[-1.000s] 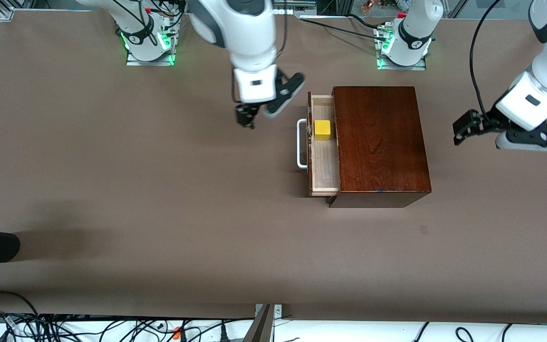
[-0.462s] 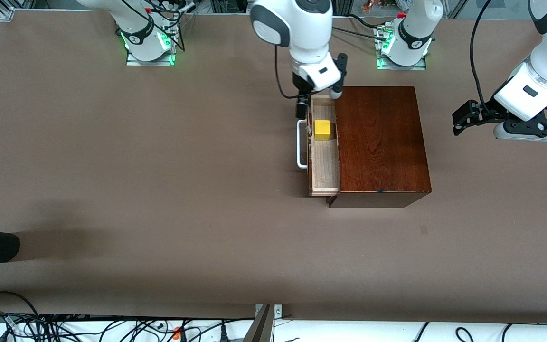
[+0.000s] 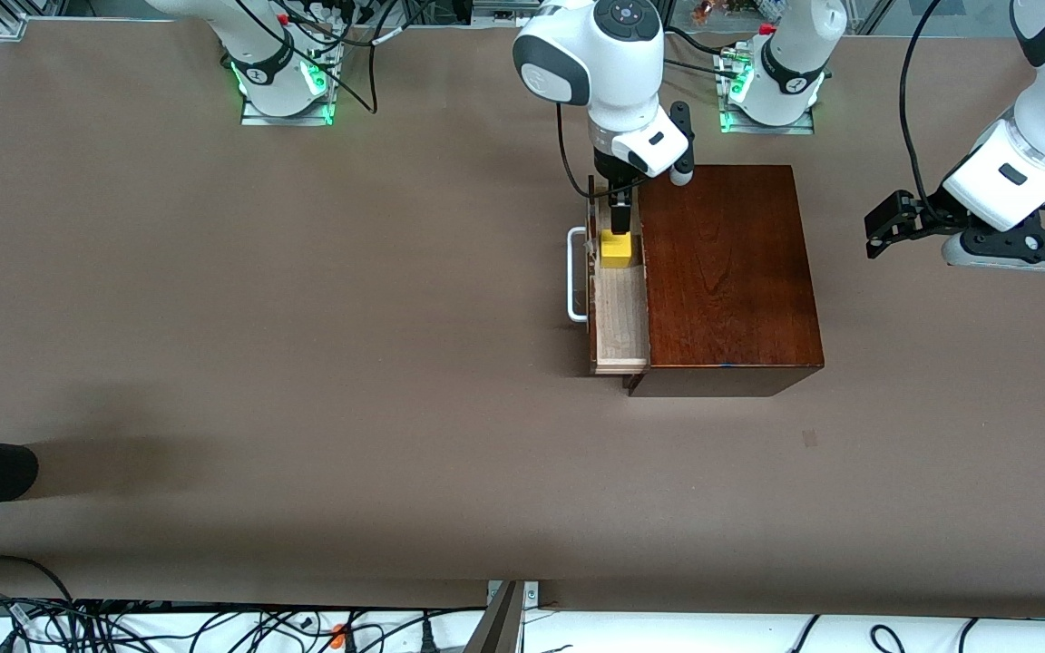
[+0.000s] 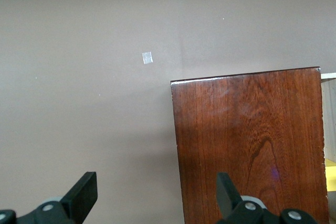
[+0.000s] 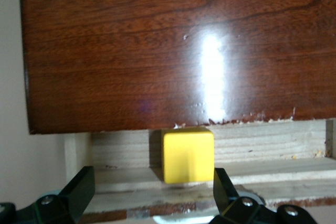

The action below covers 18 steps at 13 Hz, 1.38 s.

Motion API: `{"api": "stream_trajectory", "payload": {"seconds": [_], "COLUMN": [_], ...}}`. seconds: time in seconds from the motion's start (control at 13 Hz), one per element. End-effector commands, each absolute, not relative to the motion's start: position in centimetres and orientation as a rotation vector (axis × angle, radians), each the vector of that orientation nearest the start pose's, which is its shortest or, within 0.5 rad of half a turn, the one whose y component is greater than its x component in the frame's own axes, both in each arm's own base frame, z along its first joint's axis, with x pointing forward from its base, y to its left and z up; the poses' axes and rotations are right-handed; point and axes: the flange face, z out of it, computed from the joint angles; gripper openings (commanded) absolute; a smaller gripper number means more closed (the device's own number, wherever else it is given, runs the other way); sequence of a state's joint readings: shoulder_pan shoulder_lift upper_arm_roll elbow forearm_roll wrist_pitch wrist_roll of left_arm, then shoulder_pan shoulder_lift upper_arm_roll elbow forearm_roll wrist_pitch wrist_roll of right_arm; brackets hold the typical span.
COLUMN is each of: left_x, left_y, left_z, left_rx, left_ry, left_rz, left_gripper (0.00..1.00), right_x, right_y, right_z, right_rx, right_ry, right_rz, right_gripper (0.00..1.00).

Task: Open drawer, take yellow block, close drawer
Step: 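Lower the right gripper into the drawer over the yellow cube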

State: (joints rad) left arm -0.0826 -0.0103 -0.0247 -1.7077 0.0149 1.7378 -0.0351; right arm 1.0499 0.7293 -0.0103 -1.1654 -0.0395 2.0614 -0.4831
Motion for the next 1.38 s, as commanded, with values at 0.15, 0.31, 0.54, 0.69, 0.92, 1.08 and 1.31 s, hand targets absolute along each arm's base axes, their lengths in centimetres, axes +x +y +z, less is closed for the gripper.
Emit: {"api": "stream_trajectory", "payload": {"seconds": [0.15, 0.31, 0.54, 0.69, 0.92, 1.08, 1.31], "left_x": [55.8, 55.8, 55.8, 55.8, 55.8, 55.8, 55.8], "left_y": [-5.6, -5.7, -5.6, -5.5, -5.4, -5.4, -5.3], "left_z": [58.4, 58.3, 58.3, 58.4, 58.3, 58.3, 58.3], "left_rx": [-3.117, -3.118, -3.118, -3.118, -3.12, -3.12, -3.12], "left_ry": [0.148, 0.148, 0.143, 0.141, 0.138, 0.138, 0.138], "left_rz": [-0.062, -0.059, -0.059, -0.062, -0.059, -0.057, -0.05], "left_gripper": [1.0, 1.0, 1.0, 1.0, 1.0, 1.0, 1.0], "right_x": [40.3, 40.5, 40.9, 41.1, 41.6, 41.6, 41.7], "right_y": [66.7, 66.6, 66.5, 66.5, 66.4, 66.3, 66.2], "right_z": [36.2, 35.6, 35.0, 33.8, 32.4, 32.4, 33.0], "right_rx": [-2.208, -2.202, -2.208, -2.21, -2.217, -2.218, -2.224], "right_ry": [-2.228, -2.241, -2.238, -2.236, -2.235, -2.236, -2.233], "right_rz": [-0.3, -0.292, -0.293, -0.295, -0.281, -0.279, -0.28], "right_gripper": [1.0, 1.0, 1.0, 1.0, 0.96, 0.79, 0.23]}}
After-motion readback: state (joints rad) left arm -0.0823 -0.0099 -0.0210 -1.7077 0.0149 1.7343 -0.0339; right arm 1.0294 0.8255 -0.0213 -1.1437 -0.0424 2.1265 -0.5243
